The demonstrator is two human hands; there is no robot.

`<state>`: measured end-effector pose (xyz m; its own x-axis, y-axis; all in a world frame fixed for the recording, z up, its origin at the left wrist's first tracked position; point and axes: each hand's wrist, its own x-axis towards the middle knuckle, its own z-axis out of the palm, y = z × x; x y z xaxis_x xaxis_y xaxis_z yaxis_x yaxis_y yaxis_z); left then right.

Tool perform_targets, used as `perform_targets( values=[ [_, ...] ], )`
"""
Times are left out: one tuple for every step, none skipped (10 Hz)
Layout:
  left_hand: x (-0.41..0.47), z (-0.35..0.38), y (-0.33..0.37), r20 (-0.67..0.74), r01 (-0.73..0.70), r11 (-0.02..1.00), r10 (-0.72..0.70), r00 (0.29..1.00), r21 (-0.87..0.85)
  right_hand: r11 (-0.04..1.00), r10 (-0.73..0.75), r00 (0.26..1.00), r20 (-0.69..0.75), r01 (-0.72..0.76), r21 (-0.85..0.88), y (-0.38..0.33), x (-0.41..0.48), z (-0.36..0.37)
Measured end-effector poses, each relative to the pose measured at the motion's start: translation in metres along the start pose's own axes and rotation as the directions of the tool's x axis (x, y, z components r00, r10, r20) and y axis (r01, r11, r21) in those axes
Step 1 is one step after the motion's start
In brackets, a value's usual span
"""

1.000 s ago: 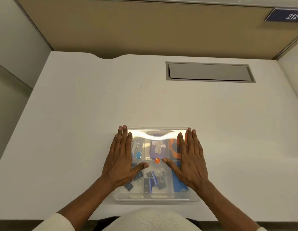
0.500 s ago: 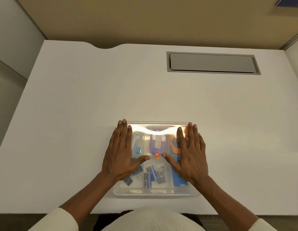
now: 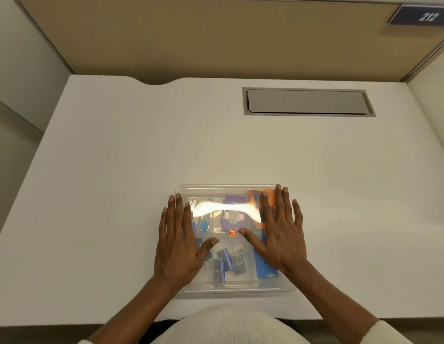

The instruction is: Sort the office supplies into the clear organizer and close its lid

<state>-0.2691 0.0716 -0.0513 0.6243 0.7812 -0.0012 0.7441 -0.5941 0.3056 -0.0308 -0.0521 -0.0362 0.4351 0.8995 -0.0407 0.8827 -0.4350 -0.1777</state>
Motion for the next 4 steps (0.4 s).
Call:
perform_targets(
  values=[
    [-0.014,0.002,0.001,0.036,-0.023,0.999,0.022,0.999,0.023,1.0,0.004,1.0,0.012,-0.004,0.006,0.0,0.001,0.0],
    [-0.015,-0.003,0.002,0.031,-0.016,0.999,0.015,0.999,0.047,1.0,0.011,1.0,0.024,-0.011,-0.008,0.0,0.001,-0.002],
    [-0.006,-0.017,0.004,-0.014,-0.035,0.999,0.035,0.999,0.011,1.0,0.011,1.0,-0.016,-0.011,0.004,0.002,0.003,-0.009],
    [0.008,-0.036,0.011,-0.018,-0.05,0.998,0.051,0.999,0.025,0.997,0.055,0.997,-0.056,-0.051,0.061,-0.003,0.008,-0.025]
  ],
)
